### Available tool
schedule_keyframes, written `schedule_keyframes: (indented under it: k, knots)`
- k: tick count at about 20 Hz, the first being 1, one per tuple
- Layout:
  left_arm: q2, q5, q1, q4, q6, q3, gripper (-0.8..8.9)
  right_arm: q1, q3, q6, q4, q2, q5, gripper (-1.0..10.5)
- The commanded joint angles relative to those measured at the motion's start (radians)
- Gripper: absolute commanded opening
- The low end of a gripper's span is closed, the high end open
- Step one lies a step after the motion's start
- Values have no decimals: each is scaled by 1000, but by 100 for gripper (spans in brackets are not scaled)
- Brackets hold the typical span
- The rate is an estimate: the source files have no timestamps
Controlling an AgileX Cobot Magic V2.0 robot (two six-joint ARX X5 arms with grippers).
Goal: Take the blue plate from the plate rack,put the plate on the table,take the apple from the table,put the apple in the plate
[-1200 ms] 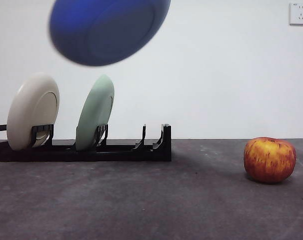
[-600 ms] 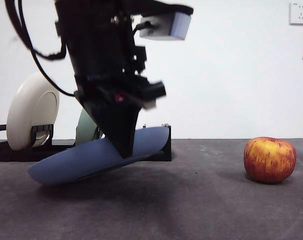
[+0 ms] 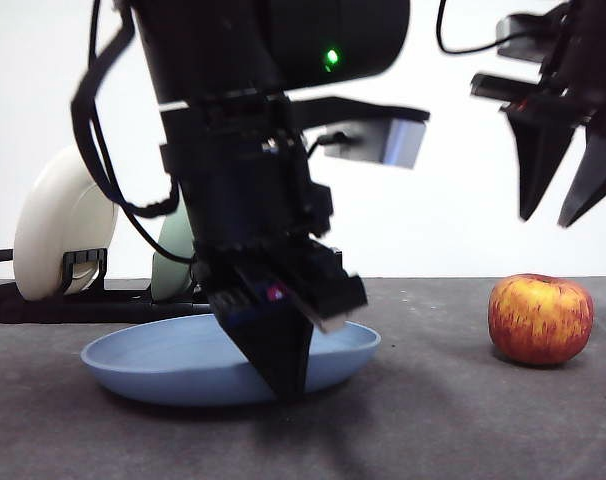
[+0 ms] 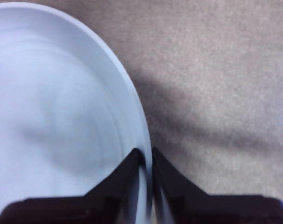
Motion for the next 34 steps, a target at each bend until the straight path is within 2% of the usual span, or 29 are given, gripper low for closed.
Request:
schedule_keyframes:
  k: [1, 3, 4, 5, 15, 16, 17, 18, 21, 23, 30, 34]
  knots:
    - [40, 121, -11, -19, -42, -25, 145, 2, 4, 8, 20, 55, 10, 548]
    - [34, 121, -11, -21, -69, -22, 417, 2, 4, 8, 33, 98, 17, 604]
    - [26, 121, -11, -24, -80, -20, 509, 2, 4, 8, 46, 119, 16, 604]
    - [19, 121, -11, -35, -89, -13, 539, 2, 4, 8, 63, 139, 16, 604]
    - [-208, 143, -11, -162, -124, 83, 529, 2, 4, 7, 100, 252, 14, 596]
    - [-248, 139, -10, -175, -138, 83, 523, 2, 4, 8, 91, 252, 14, 588]
    - [-288, 135, -7, -188, -146, 83, 468, 2, 4, 8, 72, 252, 15, 528]
    - [-336, 130, -1, -203, -151, 83, 371, 2, 4, 9, 50, 252, 17, 420]
    - [-482, 49, 9, -232, -181, 83, -14, 2, 4, 12, 37, 252, 15, 81]
    - [-551, -12, 15, -241, -199, 83, -8, 2, 4, 11, 43, 252, 15, -7]
    - [-844, -238, 31, -296, -228, 83, -8, 9, 22, 16, -13, 201, 7, -3]
    - [-970, -400, 31, -306, -218, 83, -8, 76, 128, 15, -95, 169, -45, -3]
